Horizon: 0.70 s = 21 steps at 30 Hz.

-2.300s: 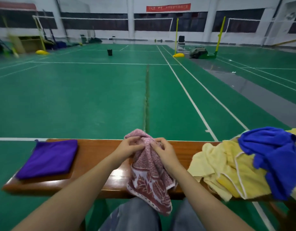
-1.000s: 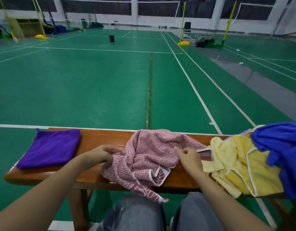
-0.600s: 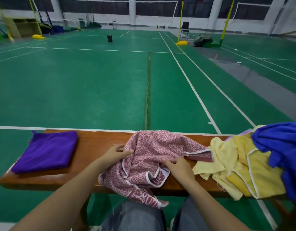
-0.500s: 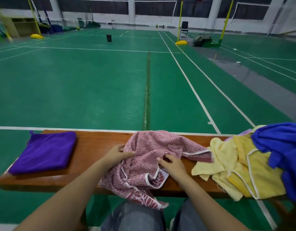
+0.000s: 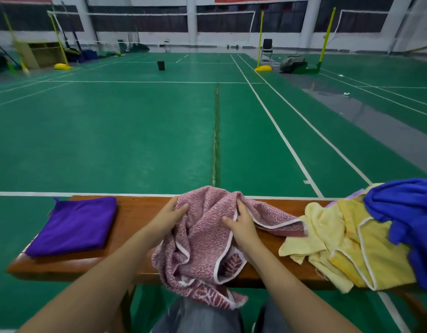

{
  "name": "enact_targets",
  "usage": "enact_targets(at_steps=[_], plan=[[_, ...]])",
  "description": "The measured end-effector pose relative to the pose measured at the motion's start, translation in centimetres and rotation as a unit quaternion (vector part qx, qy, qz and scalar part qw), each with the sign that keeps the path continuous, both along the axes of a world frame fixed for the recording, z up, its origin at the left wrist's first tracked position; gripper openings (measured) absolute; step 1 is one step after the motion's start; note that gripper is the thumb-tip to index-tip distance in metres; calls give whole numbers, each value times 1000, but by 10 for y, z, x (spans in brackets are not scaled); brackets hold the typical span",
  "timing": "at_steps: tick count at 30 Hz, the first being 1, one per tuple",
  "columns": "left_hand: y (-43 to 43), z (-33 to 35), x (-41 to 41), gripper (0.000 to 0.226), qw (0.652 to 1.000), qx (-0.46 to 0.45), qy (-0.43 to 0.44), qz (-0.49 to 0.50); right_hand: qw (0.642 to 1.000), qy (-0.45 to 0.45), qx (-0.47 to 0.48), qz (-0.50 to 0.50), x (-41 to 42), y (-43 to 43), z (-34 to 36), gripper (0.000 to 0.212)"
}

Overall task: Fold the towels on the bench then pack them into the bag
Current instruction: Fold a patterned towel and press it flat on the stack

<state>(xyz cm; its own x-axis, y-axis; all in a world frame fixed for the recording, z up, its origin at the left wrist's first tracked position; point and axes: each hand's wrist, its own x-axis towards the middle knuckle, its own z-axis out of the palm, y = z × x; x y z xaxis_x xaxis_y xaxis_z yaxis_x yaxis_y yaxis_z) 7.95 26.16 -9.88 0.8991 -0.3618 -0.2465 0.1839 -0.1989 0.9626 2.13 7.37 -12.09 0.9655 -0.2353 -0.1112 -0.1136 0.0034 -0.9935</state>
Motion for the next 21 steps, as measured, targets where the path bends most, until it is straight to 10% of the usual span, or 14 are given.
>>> enact_targets(at_steps=[3,10,21], plan=[[8,12,10,63,999,16,-22,39,999,-16,16,-22,3,-14,19,67],[4,74,6,4,985,-35,-129,105,994,-72,-9,-76,-7,-49,73,57],[31,143,-3,52,975,-52,-168,138,973,-113,47,-195,-23,-108,136,37]])
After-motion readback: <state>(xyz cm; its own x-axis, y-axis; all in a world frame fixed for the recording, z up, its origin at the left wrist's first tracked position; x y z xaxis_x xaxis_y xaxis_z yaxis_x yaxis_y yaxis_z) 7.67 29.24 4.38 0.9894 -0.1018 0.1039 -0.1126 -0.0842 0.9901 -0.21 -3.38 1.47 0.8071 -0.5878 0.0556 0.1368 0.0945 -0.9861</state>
